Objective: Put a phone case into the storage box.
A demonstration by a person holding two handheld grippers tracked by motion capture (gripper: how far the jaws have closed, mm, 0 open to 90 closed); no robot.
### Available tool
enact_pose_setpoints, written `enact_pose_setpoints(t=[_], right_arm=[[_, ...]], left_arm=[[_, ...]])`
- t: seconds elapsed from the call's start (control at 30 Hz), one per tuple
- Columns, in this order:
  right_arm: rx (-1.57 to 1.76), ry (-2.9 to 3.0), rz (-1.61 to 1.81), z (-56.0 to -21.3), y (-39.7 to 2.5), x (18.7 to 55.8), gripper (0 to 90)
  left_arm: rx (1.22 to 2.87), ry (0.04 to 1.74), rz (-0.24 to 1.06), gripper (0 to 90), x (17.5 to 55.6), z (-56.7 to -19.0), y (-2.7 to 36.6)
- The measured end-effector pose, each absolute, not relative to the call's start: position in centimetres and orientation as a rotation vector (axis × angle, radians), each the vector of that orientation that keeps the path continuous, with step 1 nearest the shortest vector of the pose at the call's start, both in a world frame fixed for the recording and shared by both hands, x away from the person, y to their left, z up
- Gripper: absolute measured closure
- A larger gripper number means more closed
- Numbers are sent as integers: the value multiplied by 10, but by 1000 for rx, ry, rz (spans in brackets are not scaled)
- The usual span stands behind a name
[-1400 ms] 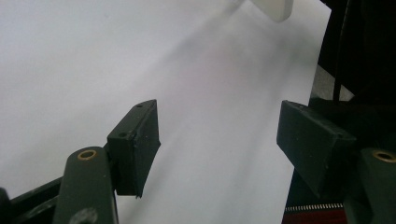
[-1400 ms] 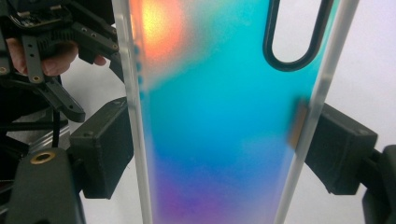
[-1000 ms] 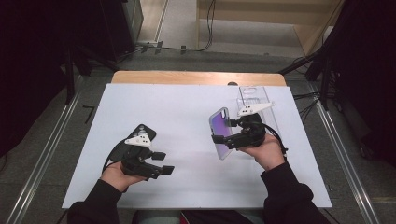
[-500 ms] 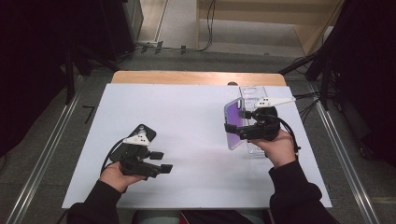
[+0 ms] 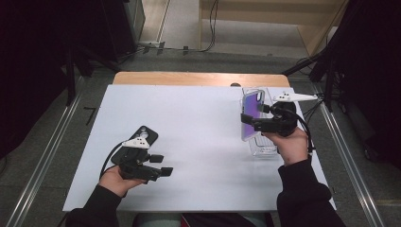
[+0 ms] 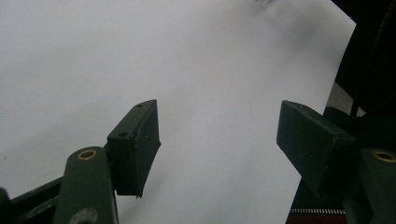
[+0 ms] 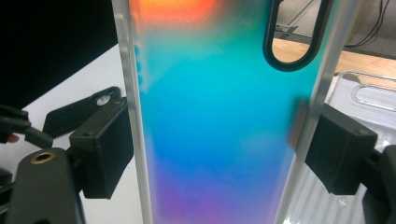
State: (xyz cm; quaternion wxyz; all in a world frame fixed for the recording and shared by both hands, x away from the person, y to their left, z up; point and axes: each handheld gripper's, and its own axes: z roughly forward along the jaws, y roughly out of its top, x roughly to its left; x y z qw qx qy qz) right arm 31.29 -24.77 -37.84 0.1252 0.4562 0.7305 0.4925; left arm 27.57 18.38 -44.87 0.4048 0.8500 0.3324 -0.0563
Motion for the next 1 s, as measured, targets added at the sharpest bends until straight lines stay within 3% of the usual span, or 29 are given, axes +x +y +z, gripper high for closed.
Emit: enact_pose_setpoints(t=[0.43,1.0], right_arm=[[1413,1947,1336,-380,-272,322,158],[1534,1866,1281,-391,-285,376,157]], left_arm=[[2130,881,-149,302,273,-449,190],[2118,907,-154,303,275,-453,193]])
